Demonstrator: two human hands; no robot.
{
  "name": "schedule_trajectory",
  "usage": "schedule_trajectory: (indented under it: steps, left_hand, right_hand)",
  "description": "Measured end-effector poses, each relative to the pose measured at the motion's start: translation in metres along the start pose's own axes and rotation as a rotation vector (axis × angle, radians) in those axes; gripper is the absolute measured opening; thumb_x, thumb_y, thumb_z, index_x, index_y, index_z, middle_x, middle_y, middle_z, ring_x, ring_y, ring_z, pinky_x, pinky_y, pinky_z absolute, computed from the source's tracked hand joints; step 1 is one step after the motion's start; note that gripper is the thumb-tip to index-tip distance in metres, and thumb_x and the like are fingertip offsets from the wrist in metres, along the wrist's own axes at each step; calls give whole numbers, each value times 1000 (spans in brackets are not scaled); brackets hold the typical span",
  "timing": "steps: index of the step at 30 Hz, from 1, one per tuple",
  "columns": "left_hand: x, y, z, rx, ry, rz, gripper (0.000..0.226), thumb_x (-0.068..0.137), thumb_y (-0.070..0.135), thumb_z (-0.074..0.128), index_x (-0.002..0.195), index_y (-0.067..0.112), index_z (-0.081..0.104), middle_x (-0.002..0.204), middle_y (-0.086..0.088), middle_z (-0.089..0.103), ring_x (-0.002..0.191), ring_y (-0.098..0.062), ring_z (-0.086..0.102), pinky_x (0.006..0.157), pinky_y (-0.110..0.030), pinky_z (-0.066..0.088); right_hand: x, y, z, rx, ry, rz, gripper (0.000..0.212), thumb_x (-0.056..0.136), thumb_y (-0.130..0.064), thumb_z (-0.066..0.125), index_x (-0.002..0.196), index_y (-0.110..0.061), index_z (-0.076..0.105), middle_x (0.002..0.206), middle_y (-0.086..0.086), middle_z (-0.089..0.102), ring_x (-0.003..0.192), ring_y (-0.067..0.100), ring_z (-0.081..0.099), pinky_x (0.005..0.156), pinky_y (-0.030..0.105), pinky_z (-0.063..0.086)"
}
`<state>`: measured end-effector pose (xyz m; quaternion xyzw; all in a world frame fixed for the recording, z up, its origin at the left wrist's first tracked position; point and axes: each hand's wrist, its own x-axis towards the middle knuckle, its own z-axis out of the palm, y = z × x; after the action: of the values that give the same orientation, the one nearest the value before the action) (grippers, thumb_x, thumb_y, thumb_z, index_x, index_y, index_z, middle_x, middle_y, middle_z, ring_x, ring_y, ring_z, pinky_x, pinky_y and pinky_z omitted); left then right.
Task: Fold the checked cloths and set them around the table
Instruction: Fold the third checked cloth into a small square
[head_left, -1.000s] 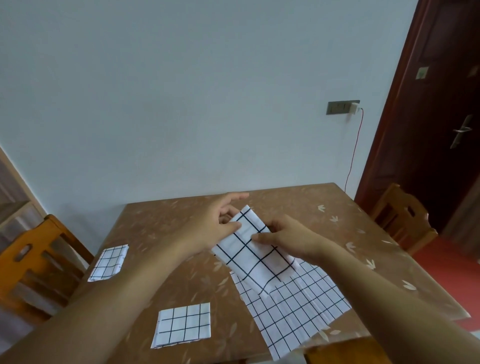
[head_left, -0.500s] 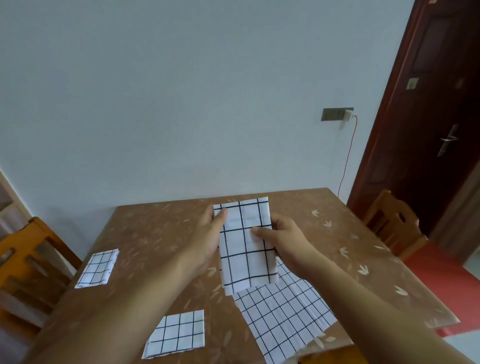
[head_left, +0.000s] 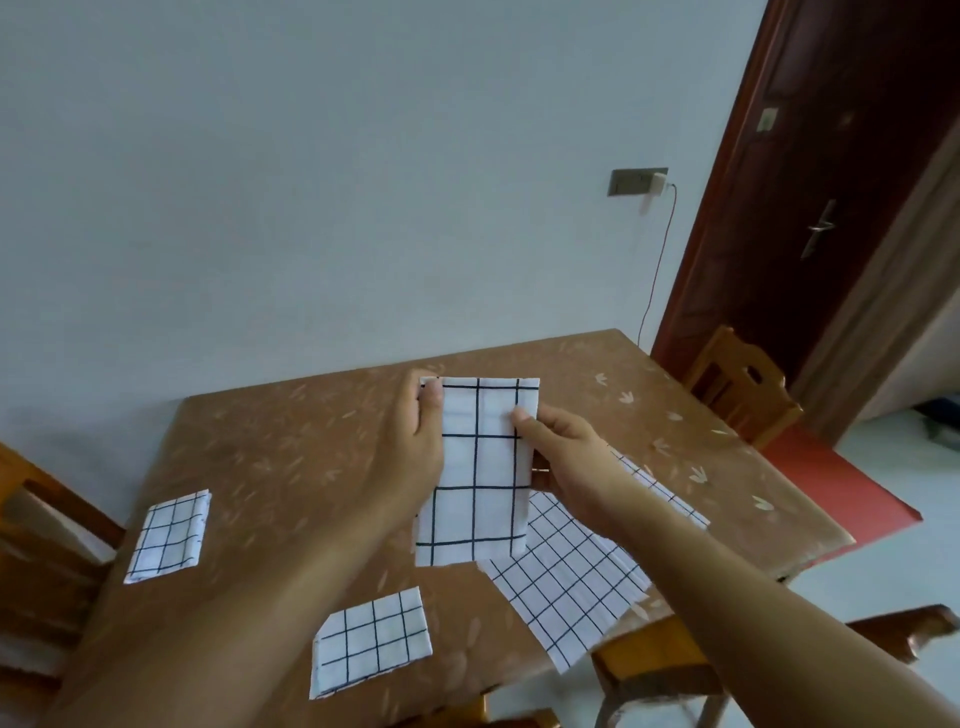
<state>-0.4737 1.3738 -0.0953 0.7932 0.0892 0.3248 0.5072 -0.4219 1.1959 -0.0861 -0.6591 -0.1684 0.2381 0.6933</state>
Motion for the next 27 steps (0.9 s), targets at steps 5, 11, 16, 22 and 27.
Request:
schedule_trajectory:
  steps: [5,11,16,22,27]
  left_hand:
    - [9,-15,-14,-56,-52,-15,21,110,26,38,92,21,49,78,8,47,65,2,42,64,-13,38]
    - [-8,-27,5,-186,-343,-236,28,108,43,38,110,21,55,91,9,61,81,-5,57,73,-20,46]
    - [-47,-21,38,-146,-595,-124,36,109,31,39,84,10,52,68,10,47,59,-3,41,62,-25,39]
    - [-87,9,87,-125,-714,21,34,109,39,33,80,25,43,63,3,41,52,-12,39,46,-32,38]
    - [-118,34,136,-69,-812,103,36,109,40,32,89,15,49,74,-14,52,60,-9,41,52,-28,36]
  right_hand:
    - [-17,21,16,-69,25,43,27,107,-22,52,113,-4,72,108,12,78,100,30,76,82,39,63]
    - [-42,35,22,-101,403,19,29,108,-26,50,106,-3,68,103,16,77,96,34,75,80,56,63]
    - [-78,43,10,-127,787,-10,25,109,-33,46,104,-21,68,99,1,77,94,21,75,83,43,63]
    - [-138,54,-29,-165,990,-16,27,103,-43,50,100,-25,69,98,1,77,94,24,75,84,53,62]
    - [-195,58,-87,9,1032,-30,17,102,-23,60,95,-14,73,85,-4,76,85,25,72,85,49,61]
